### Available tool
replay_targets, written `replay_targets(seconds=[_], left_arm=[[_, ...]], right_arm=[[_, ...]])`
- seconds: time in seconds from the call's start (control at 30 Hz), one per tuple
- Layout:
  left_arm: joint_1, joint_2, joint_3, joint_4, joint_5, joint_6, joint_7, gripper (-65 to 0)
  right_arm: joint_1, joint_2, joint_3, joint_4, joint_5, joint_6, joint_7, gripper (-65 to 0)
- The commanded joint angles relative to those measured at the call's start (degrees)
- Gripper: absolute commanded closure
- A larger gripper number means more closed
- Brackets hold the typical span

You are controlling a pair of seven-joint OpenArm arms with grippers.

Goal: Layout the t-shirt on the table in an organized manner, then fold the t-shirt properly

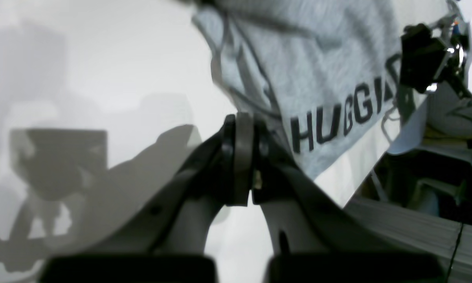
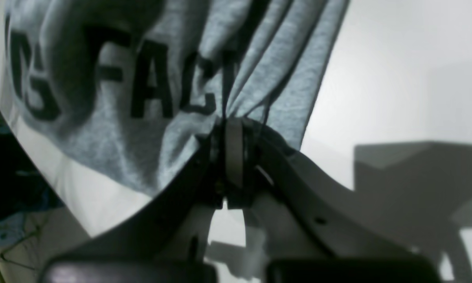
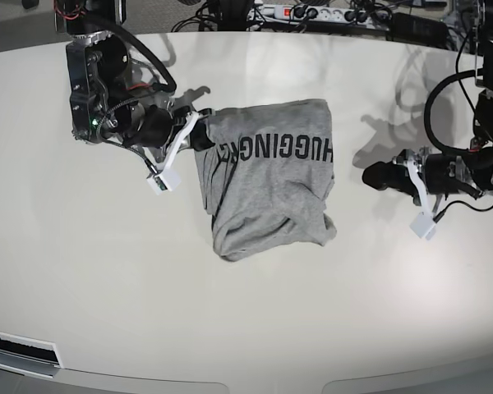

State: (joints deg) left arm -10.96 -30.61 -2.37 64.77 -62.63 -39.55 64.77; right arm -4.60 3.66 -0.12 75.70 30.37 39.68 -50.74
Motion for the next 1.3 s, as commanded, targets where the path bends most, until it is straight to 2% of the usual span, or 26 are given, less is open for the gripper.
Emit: replay_targets(seconds=[0.0, 0.1, 0.23, 0.33, 0.43, 0.63, 0.8, 0.9, 0.93, 1.03, 1.27], left_arm=[[-1.25, -0.98, -0.5, 0.79, -2.32, -0.45, -0.57, 0.0], [-1.27, -1.01, -0.5, 0.79, -3.69, -0.45, -0.22, 0.0], [-1.27, -1.07, -0.5, 0.9, -4.92, -0.45, 1.46, 0.0], [-1.11, -1.66, -0.85, 2.62, -8.96, -0.45, 3.37, 0.0], [-0.31, -2.95, -1.81, 6.27, -13.4, -0.45, 4.92, 0.0], [8.92, -4.17, -8.68, 17.09, -14.45, -0.45, 4.79, 0.0], [19.41, -4.17, -16.41, 27.56, -14.88, -0.45, 4.85, 0.0], [26.27, -4.11, -19.63, 33.05, -16.74, -0.45, 5.84, 0.0], [28.65, -4.11, -20.44, 34.69, -17.77, -0.45, 6.73, 0.0], [35.47, -4.13, -22.43, 38.95, -18.67, -0.45, 8.68, 0.0], [50.14, -4.13, -25.2, 43.65, -18.62, -0.45, 8.85, 0.0]], right_arm=[[-0.15, 0.17, 0.07, 2.01, 0.04, 0.32, -1.09, 0.0], [-2.14, 0.17, 0.13, 5.79, 4.31, 0.32, -3.63, 0.0], [-3.5, 0.17, 0.22, 11.37, 5.9, 0.32, -3.65, 0.0], [-3.48, 0.2, 0.22, 16.63, 6.14, 0.32, -4.09, 0.0], [-3.48, 0.22, 0.22, 22.6, 8.04, 0.32, -7.85, 0.0], [-4.37, 0.33, 3.76, 33.59, 24.81, 0.32, -21.66, 0.0], [-8.31, 0.33, 13.49, 38.14, 40.68, 0.32, -28.44, 0.0], [-11.23, 0.33, 19.41, 38.58, 52.39, 0.32, -29.26, 0.0], [-12.35, 0.35, 21.38, 38.64, 54.63, 0.32, -29.26, 0.0], [-17.09, 1.31, 27.15, 39.1, 54.63, 0.32, -29.26, 0.0], [-29.94, 3.56, 37.38, 43.63, 54.63, 0.32, -29.26, 0.0]])
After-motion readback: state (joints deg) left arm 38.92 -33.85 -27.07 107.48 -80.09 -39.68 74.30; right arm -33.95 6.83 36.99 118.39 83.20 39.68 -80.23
